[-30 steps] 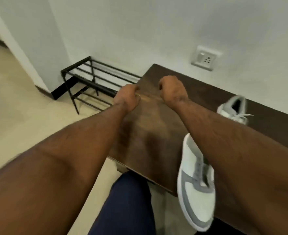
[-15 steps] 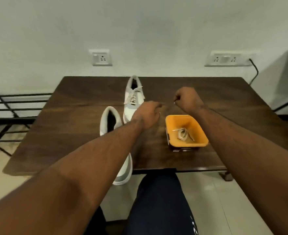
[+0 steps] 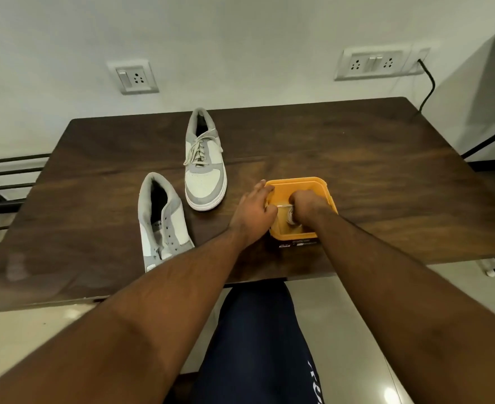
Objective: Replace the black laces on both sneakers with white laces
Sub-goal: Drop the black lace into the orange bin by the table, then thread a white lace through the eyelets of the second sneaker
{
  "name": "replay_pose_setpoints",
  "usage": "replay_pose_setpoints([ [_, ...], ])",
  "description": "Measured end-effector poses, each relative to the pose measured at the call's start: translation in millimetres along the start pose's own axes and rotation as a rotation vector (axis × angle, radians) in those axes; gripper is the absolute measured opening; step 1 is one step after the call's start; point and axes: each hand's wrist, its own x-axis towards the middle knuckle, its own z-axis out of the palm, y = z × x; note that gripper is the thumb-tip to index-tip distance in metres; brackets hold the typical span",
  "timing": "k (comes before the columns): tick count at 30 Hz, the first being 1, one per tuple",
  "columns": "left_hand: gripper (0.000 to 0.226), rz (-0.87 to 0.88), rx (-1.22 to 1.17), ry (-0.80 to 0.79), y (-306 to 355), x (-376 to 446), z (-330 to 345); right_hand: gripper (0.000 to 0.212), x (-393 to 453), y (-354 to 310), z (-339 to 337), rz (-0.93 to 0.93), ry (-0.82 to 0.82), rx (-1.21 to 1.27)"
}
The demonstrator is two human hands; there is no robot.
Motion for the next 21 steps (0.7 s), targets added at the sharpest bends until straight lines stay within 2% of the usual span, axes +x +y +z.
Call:
replay_pose_setpoints([
  [5, 0.063, -0.040, -0.155, -0.003, 1, -2, 1, 0.031, -1, 1, 4, 0.033, 0.006, 0.016],
  [7, 0.062, -0.059, -0.271, 0.040, 4, -3, -1, 0.018, -1, 1, 0, 0.019, 0.095, 0.101],
  [9, 0.064, -0.076, -0.433, 0.145, 9, -9, -8, 0.010, -7, -2, -10, -0.004, 0.252, 0.263],
  [11, 0.055, -0.091, -0.640, 0.253, 17, -22, -21, 0.020, -23, -12, -23, -0.038, 0.408, 0.542],
  [13, 0.039, -0.093, -0.797, 0.310, 17, -52, -39, 0.026, -53, -32, -27, -0.115, 0.468, 0.893],
  [15, 0.027, -0.111, -0.926, 0.267, 9, -98, -58, 0.024, -84, -61, -16, -0.208, 0.451, 1.087],
  [17, 0.028, -0.151, -1.009, 0.214, -14, -146, -72, 0.024, -106, -95, 17, -0.271, 0.391, 1.151],
  [21, 0.029, -0.297, -1.048, 0.279, -66, -198, -78, 0.018, -128, -151, 87, -0.275, 0.261, 1.246],
])
